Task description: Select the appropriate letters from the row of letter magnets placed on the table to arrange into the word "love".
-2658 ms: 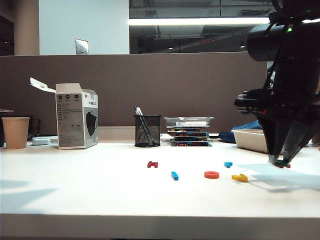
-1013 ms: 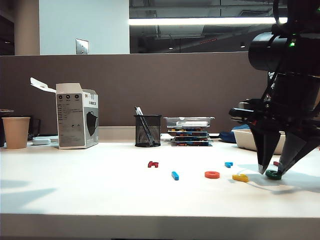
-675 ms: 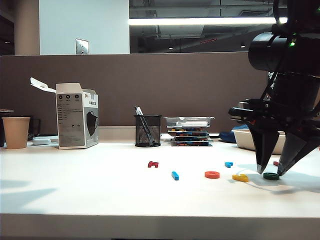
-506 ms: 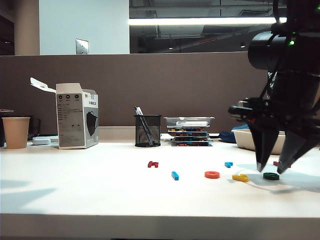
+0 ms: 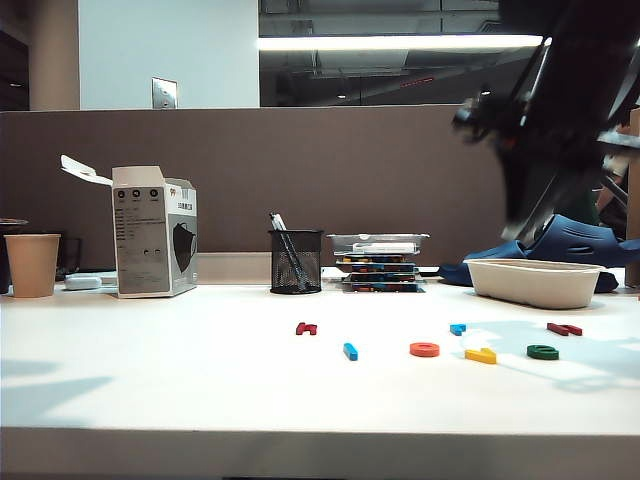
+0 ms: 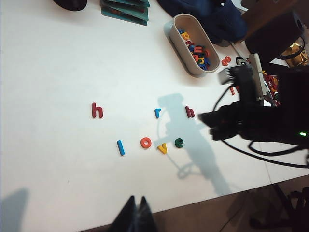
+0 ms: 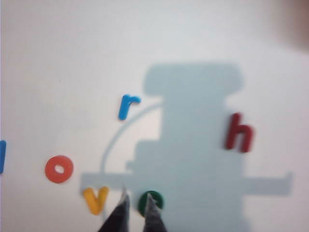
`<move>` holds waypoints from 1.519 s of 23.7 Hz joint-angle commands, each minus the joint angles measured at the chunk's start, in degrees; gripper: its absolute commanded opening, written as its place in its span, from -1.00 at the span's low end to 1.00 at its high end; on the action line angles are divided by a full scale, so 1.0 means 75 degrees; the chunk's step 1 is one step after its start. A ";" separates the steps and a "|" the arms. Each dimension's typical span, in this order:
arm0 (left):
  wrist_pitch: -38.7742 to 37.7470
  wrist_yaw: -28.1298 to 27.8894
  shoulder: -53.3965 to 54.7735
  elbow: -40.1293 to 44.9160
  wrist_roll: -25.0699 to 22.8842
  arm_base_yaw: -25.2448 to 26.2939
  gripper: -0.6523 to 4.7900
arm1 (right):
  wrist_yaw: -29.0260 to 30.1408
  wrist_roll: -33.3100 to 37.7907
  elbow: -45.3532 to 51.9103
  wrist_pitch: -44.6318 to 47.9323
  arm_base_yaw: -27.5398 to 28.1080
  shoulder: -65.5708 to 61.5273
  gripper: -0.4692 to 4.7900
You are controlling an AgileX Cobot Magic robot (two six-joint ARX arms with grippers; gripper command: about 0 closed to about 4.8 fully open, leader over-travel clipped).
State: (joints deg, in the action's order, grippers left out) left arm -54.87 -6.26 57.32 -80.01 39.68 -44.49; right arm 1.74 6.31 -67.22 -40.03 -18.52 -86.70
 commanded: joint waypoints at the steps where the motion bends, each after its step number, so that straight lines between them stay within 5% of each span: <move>1: 0.0076 -0.0023 -0.0017 -0.0029 -0.0035 -0.0006 -0.78 | -0.0764 -0.0446 -0.0029 -0.0099 0.0189 0.0755 -0.65; 3: 0.0076 -0.0023 -0.0017 -0.0029 -0.0035 -0.0006 -0.78 | -0.0924 -0.0516 -0.0026 -0.0166 0.0364 0.1186 -0.85; 7: 0.0076 -0.0023 -0.0017 -0.0029 -0.0035 -0.0006 -0.78 | -0.0766 -0.0749 0.0032 -0.0187 0.1087 0.2104 -0.84; 16: 0.0076 -0.0029 -0.0017 -0.0029 -0.0035 -0.0006 -0.78 | 0.1107 -0.0950 0.1763 -0.0070 0.3509 0.5074 -0.85; 25: 0.0321 -0.0216 -0.0015 -0.0029 -0.0032 -0.0006 -0.78 | 0.1577 -0.0933 0.2498 -0.0079 0.3354 0.6580 -0.85; 28: 0.0423 -0.0845 0.0032 -0.0029 -0.0128 -0.0006 -0.78 | 0.1399 -0.0941 0.2602 -0.0061 0.3075 0.6749 -0.85; 33: 0.0810 -0.2253 0.0038 -0.0032 -0.1463 0.0207 -0.78 | 0.1067 -0.1058 0.2620 -0.0119 0.2646 0.7219 -0.84; 36: 0.0912 -0.2250 -0.0003 -0.0038 -0.2148 0.0746 -0.78 | 0.0589 -0.1201 0.2620 -0.0154 0.2384 0.7417 -0.85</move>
State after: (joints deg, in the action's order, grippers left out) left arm -48.84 -22.22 57.67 -80.03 27.18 -40.42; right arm 8.14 -1.69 -47.35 -41.71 -0.25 -31.20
